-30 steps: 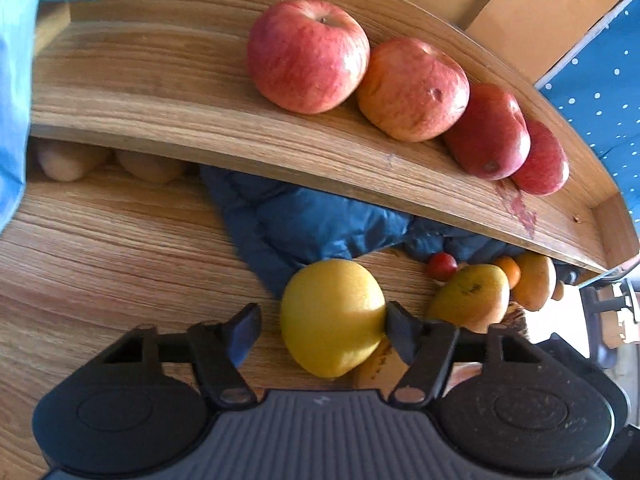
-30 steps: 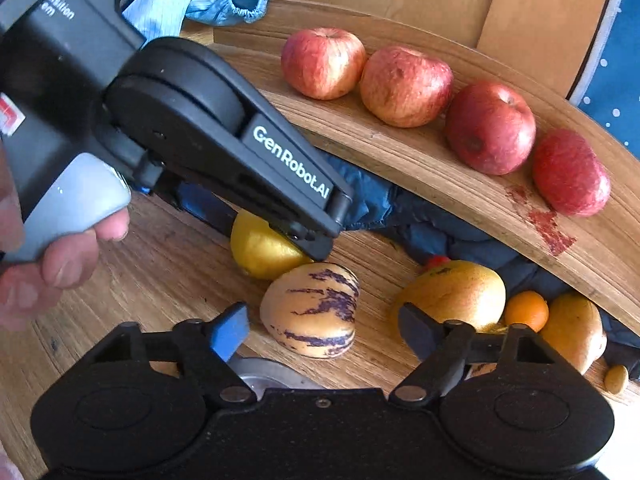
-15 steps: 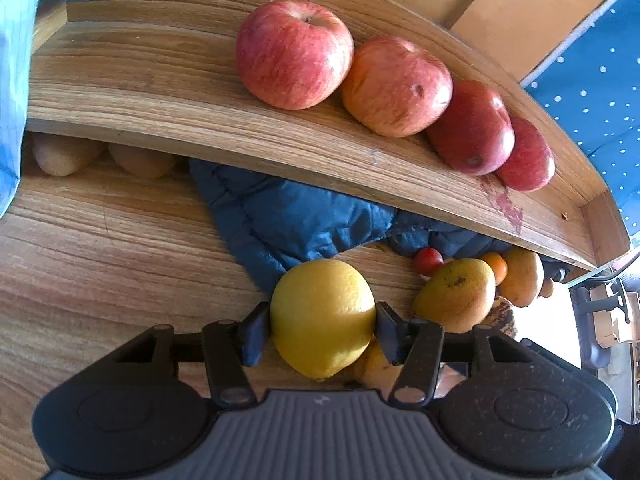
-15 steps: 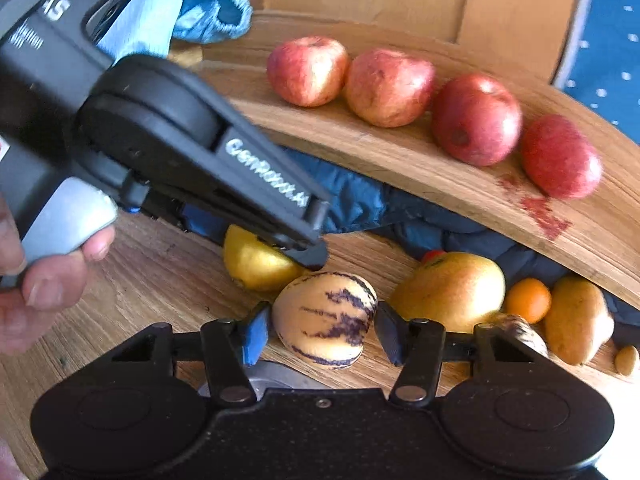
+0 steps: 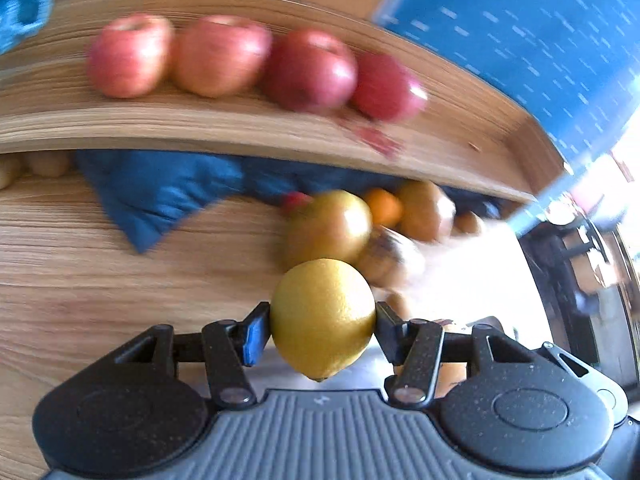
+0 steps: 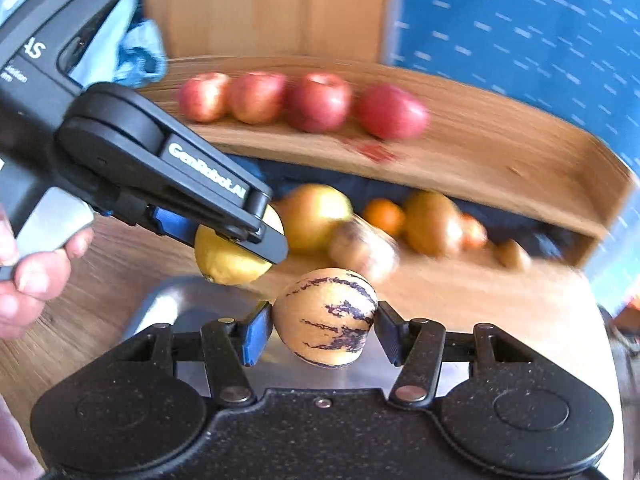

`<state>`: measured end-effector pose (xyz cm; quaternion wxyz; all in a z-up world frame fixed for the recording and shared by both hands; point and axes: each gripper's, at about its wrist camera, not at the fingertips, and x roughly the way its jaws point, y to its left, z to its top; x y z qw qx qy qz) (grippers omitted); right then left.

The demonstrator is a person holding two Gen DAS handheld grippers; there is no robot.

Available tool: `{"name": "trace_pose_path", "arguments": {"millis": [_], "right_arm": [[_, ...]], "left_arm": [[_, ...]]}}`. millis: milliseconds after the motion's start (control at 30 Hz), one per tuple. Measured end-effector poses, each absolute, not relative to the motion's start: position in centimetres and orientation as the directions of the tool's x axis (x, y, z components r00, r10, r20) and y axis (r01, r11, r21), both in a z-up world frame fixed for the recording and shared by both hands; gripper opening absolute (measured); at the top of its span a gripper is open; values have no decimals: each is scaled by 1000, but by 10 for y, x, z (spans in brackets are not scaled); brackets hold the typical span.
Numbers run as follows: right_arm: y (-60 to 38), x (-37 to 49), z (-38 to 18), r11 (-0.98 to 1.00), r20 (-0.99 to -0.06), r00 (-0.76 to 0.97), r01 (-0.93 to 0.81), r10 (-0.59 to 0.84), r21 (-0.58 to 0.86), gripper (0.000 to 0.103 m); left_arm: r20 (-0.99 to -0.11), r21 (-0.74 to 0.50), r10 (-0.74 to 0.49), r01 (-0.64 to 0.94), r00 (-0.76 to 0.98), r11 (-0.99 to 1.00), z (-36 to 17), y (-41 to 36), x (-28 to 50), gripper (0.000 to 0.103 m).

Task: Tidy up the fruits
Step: 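Carry the lemon onto the tray and open the left tool while the right tool releases the pepino there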

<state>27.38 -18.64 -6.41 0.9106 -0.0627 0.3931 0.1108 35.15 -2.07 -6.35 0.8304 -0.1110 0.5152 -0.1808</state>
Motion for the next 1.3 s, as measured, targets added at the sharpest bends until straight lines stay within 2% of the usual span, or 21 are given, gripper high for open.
{"name": "trace_pose_path", "arguments": {"millis": [433, 967, 1100, 1167, 1300], "right_arm": [[-276, 194, -71, 998, -790, 614, -45, -1, -36, 57], [-287, 164, -74, 994, -791, 611, -104, 44, -25, 59], [-285, 158, -72, 989, -780, 622, -144, 67, -29, 69], [-284, 154, -70, 986, -775, 627, -163, 82, -28, 73], [-283, 145, -68, 980, -764, 636, -197, 110, -23, 80]], "left_arm": [[-829, -391, -502, 384, 248, 836, -75, -133, 298, 59], [-857, -343, -438, 333, 271, 878, -86, -146, 265, 60], [-848, -351, -434, 291, 303, 890, -83, -139, 257, 60], [-841, -353, -434, 278, 324, 893, -80, -133, 251, 67], [-842, -340, -404, 229, 356, 912, -74, -119, 238, 71]]}}
